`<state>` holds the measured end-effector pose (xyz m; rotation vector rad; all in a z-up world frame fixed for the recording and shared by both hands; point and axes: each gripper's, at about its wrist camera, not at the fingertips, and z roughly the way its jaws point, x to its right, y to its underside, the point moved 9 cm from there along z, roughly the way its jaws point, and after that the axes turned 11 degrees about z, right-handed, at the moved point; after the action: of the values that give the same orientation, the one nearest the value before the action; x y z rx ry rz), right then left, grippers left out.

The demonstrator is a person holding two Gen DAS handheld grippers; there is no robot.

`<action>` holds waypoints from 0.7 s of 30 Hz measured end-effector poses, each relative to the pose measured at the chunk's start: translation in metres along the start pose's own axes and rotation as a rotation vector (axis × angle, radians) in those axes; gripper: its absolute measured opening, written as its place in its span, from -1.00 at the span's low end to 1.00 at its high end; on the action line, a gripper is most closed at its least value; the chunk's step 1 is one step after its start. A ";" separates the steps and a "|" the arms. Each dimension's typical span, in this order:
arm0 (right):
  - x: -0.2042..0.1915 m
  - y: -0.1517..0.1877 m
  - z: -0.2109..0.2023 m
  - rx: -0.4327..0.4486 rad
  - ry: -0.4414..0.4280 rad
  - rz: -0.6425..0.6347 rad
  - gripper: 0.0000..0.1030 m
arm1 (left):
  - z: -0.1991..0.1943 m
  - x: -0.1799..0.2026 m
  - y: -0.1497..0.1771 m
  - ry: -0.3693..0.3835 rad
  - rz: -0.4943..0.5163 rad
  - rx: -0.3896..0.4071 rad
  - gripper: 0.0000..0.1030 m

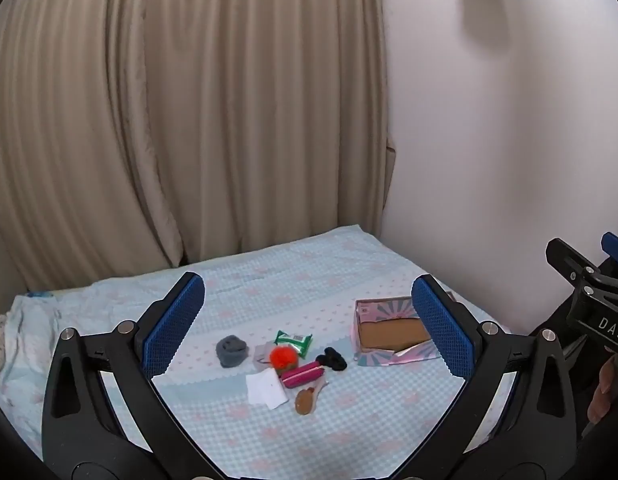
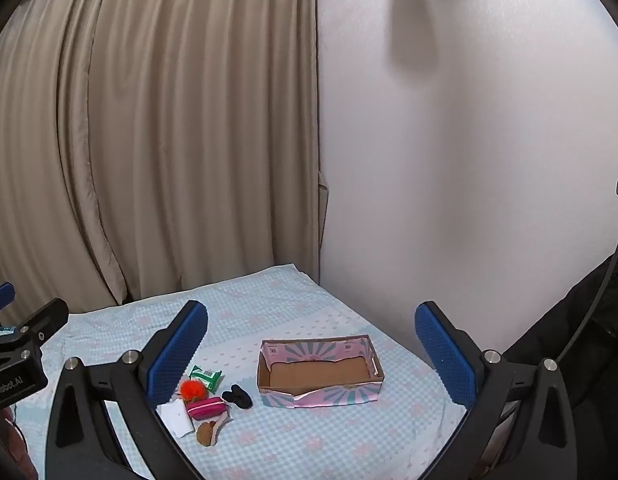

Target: Organize soft objects

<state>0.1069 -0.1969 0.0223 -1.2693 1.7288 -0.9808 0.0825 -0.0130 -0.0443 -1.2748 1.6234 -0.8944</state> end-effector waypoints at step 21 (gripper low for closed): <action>0.002 0.001 -0.002 0.005 0.012 -0.006 1.00 | 0.005 0.005 -0.014 0.003 0.008 0.004 0.99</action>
<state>0.1042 -0.1982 0.0216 -1.2682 1.7319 -0.9975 0.0915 -0.0206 -0.0347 -1.2636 1.6271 -0.8945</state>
